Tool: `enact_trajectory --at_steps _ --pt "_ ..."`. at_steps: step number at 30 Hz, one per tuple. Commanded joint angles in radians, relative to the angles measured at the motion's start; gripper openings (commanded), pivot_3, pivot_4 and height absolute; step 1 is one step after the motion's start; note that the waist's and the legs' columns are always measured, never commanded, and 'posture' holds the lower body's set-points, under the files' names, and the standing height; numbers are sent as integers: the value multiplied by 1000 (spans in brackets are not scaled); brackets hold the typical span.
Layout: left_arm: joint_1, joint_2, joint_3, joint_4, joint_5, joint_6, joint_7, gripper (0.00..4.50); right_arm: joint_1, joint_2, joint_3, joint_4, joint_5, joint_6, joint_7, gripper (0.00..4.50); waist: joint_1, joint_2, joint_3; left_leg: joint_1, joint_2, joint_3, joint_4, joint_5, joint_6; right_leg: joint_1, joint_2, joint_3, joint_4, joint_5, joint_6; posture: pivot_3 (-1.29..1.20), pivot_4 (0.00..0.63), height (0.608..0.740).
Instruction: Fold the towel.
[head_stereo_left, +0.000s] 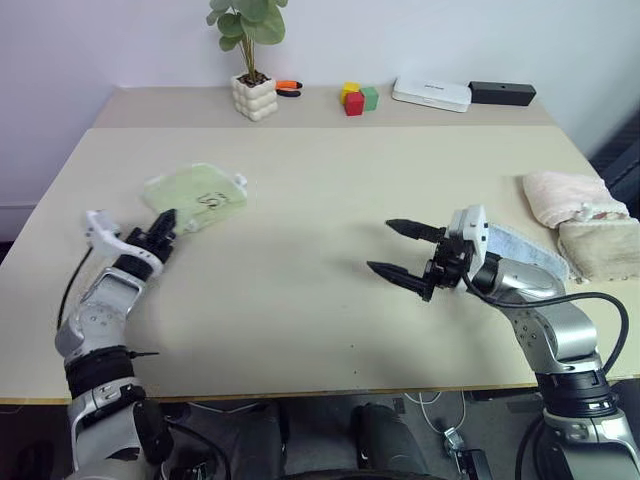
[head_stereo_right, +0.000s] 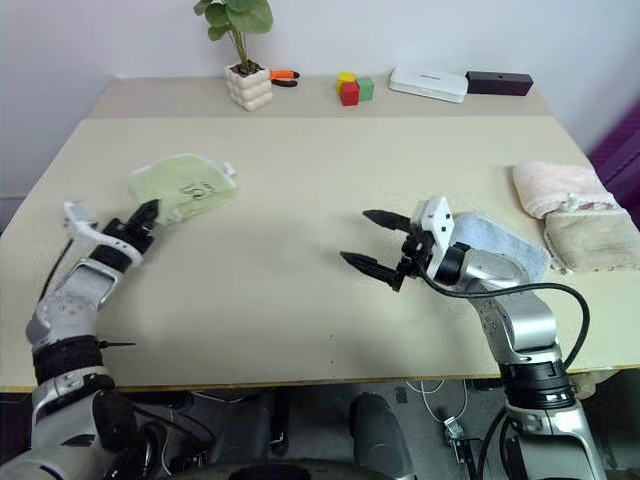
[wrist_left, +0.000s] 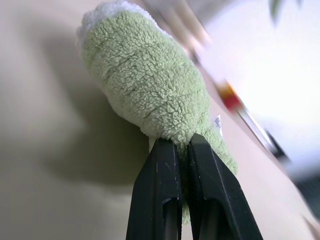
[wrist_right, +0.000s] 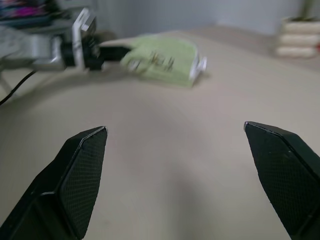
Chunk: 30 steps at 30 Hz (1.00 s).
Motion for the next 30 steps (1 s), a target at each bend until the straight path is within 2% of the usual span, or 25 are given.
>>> enact_trajectory --at_steps 1,4,11,17,21,27,30 --pt "34 -56 88 -111 -10 -125 132 68 -25 -4 -9 -11 1 -24 16 4500 2 -1 0 0 0 0 0 0 0 0 0 0 0 0 0 0 150 735" --pt "93 -128 115 -225 -16 -185 225 68 -41 3 -2 8 -4 -30 19 4500 2 -2 1 0 0 0 1 0 0 1 0 0 0 0 -1 0 150 735" --pt "221 -250 68 -379 -79 -144 337 68 -53 12 13 28 -12 -44 26 4500 3 -3 1 0 0 -1 1 0 0 1 0 0 -1 0 -1 0 150 735" --pt "227 -249 55 -376 -121 -137 356 68 -55 17 12 37 -22 -53 28 4500 2 -3 1 0 0 -1 1 0 0 1 0 0 -1 0 -1 0 150 735" --pt "238 -232 58 -370 -184 -125 318 1370 -47 17 9 36 -27 -58 22 4500 2 -3 1 0 0 -1 1 0 0 1 0 0 -1 0 -1 0 150 735" --pt "312 -236 -12 -480 -262 -20 348 4393 -31 22 8 28 -29 -61 12 4500 1 -3 0 0 0 -1 1 0 0 1 0 0 -1 0 -1 0 150 735" --pt "373 -263 -68 -593 -344 55 401 4457 -26 24 7 26 -31 -64 8 4500 1 -3 1 0 -1 0 1 0 0 2 0 1 -1 -1 -2 0 150 735"
